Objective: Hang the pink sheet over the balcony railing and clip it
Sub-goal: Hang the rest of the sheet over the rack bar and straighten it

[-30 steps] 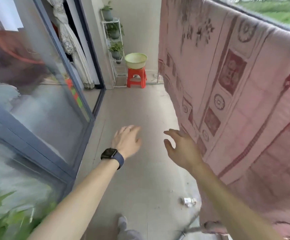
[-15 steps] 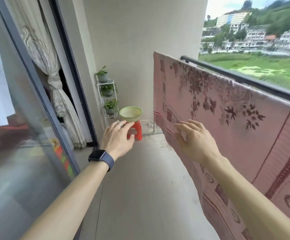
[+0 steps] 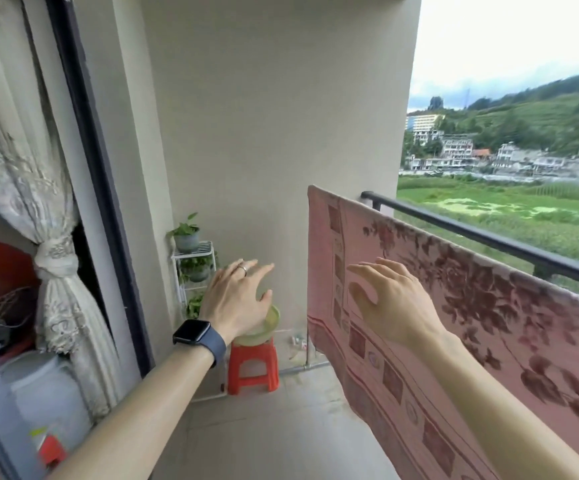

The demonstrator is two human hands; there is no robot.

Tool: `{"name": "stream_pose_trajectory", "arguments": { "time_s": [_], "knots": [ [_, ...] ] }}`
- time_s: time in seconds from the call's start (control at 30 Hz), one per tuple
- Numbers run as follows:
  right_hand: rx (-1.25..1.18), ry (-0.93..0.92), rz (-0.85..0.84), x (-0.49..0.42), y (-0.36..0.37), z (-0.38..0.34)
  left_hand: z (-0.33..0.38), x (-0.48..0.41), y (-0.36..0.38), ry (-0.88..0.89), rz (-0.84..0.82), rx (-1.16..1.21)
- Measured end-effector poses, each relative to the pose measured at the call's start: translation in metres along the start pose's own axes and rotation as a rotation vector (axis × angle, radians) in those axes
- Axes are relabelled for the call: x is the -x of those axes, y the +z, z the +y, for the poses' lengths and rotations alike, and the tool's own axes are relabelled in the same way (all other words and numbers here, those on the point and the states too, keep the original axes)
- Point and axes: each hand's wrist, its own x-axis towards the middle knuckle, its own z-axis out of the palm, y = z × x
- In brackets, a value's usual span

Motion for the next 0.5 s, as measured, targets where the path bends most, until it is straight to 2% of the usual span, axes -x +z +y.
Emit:
{"name": "stream_pose_trajectory", "arguments": {
  "time_s": [0.3,0.5],
  "knots": [
    [0.059,-0.024,0.050,-0.207,0.129,0.002,-0.132,-0.199,0.094,0.039,0.016,-0.051],
    [0.114,0.063,0.074,-0.327,0.221,0.013,-0.203,-0.352,0.155,0.152,0.036,-0.012]
  ]
}}
